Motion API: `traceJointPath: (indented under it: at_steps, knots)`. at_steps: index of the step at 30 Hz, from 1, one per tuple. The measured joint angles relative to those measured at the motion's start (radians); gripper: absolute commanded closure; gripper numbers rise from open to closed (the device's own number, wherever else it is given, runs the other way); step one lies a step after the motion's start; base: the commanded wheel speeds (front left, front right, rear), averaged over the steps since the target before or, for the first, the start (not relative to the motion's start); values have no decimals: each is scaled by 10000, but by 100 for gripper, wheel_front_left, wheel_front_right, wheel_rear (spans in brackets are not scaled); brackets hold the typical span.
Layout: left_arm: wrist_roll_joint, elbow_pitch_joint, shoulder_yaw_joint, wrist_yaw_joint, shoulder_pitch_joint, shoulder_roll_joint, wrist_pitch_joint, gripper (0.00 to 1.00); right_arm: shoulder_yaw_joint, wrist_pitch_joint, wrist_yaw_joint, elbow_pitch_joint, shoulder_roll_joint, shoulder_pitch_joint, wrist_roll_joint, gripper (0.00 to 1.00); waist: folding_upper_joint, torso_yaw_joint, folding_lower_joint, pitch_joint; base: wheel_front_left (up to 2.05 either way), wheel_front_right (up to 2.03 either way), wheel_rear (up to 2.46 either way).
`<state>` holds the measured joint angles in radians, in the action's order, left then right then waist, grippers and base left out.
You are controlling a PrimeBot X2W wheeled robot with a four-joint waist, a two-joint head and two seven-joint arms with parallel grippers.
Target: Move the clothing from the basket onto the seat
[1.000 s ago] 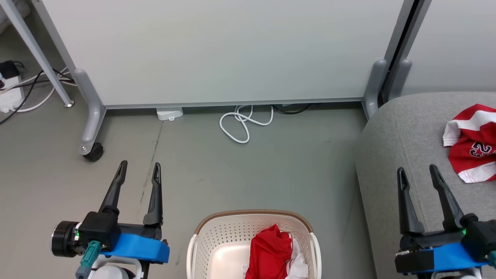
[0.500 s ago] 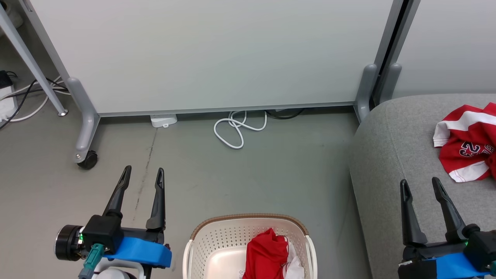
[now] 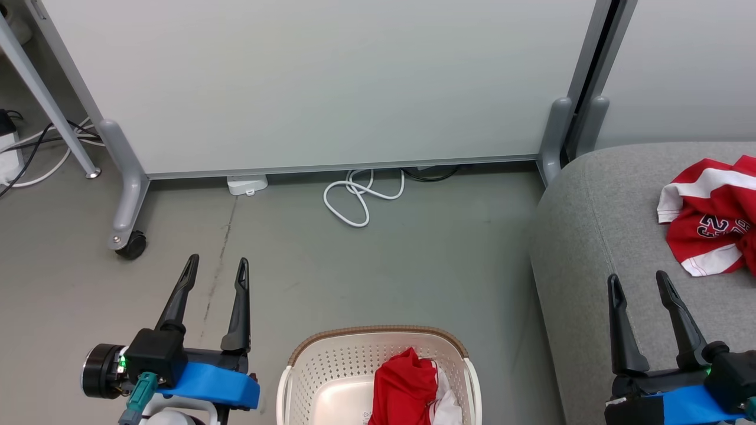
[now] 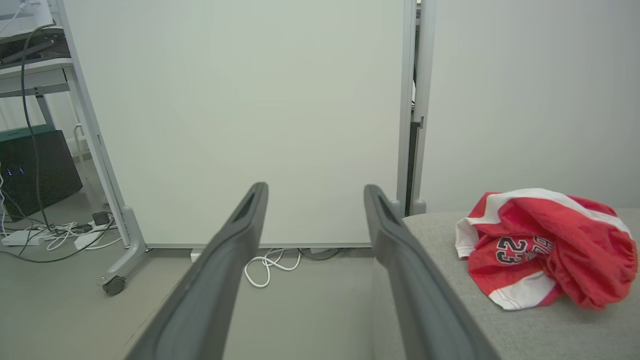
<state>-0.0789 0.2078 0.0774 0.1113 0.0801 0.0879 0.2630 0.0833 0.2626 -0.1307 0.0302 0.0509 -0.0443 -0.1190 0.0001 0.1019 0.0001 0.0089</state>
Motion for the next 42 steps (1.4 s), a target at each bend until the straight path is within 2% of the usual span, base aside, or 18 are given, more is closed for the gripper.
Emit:
traceJointPath:
  at_steps: [6, 15, 29, 42]
  knots:
    - [142, 119, 184, 56, 42, 81, 0, 0, -125, 2, 0, 0, 0, 89, -36, 0, 0, -204, 0, 117, 0, 0, 0]
    - [244, 1124, 1964, 182, 1116, 447, 0, 0, -378, 0, 0, -213, -4, 755, 171, 0, 0, -638, 0, 881, 0, 0, 0]
    - [-242, 3308, 4579, 188, 3622, 1354, 0, 0, -698, 0, 0, -848, -8, 2187, 462, 0, 0, -1691, 2, 3263, 0, 0, 0]
    - [-706, 5436, 7352, 188, 6032, 1902, 0, 0, -1028, 0, 0, -1425, -8, 3334, 525, 0, -1, -2386, 2, 5582, 0, 0, 0]
